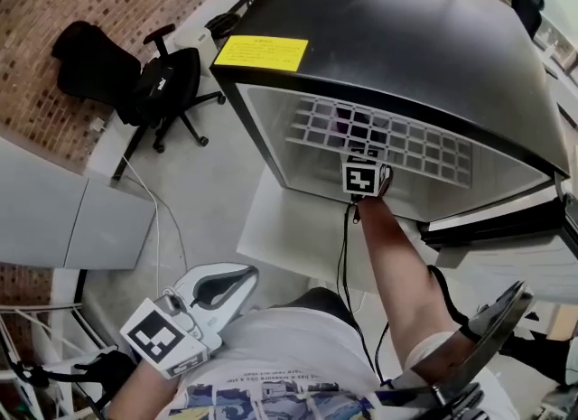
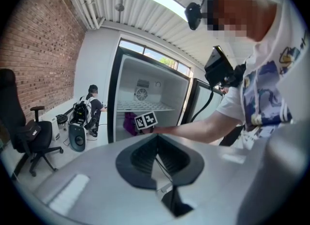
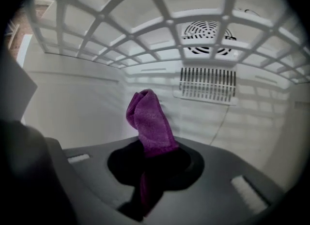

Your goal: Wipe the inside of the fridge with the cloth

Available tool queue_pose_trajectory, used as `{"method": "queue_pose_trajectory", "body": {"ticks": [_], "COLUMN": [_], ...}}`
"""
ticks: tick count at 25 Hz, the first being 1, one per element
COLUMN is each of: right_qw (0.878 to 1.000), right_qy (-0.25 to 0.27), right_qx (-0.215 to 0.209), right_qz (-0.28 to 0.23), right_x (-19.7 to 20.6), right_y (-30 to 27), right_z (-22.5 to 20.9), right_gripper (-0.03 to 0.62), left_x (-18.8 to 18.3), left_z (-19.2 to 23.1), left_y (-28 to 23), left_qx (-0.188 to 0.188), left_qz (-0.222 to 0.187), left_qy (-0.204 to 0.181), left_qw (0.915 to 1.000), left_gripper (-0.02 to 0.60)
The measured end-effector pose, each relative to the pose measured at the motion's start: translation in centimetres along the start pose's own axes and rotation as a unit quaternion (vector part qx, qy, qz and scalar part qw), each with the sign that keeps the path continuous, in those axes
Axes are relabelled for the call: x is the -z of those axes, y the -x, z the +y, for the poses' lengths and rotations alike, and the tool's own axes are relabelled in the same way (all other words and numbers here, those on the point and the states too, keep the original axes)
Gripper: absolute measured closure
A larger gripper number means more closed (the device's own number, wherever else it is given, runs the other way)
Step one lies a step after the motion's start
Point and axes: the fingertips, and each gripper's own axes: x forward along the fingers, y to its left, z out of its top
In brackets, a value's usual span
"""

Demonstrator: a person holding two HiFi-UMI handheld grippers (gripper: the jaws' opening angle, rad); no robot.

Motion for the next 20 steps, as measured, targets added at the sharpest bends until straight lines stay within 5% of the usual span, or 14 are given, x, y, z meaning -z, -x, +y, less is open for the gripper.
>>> {"method": "queue_pose_trajectory", "body": {"ticks": [20], "right_qw": [0.984], "right_qy": [-0.059], "right_qx": [0.164], "right_qz": [0.028], "right_x": [3.5], "right_y": [5.1], "right_z": [-13.2], "right_gripper": [0.542], "left_x": [-0.3], "left_z": [-1.2], "left_y": [-1.2], "left_qx": [0.06], "left_qz": [0.009], "left_qy": [-0.017], "left_qw": [0.998], "left_gripper": [0.575]}}
